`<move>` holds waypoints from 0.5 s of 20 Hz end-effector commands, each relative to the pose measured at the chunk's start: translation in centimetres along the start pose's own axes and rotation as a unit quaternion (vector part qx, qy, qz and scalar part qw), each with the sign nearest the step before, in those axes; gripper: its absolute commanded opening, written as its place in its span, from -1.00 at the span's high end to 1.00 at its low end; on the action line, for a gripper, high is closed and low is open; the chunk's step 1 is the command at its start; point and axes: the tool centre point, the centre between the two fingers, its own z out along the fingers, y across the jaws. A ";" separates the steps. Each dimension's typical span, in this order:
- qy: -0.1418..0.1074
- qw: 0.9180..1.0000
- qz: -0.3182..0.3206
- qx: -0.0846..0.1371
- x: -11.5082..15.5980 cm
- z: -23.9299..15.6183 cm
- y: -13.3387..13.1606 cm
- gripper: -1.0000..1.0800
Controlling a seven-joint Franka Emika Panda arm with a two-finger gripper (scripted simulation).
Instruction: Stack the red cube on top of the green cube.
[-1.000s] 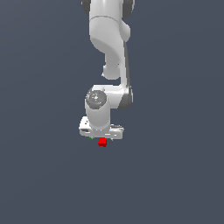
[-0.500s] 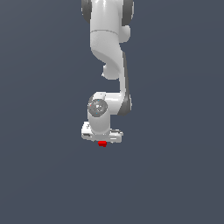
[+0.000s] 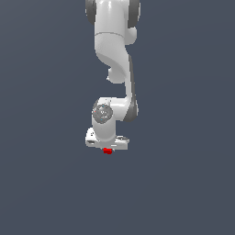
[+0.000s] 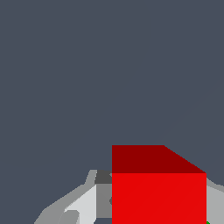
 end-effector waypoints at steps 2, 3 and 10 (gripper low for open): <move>0.000 1.000 0.000 0.000 0.0 0.0 0.0 1.00; 0.000 1.000 0.000 0.000 0.0 0.0 0.0 1.00; 0.000 1.000 0.000 0.000 -0.1 -1.5 0.0 1.00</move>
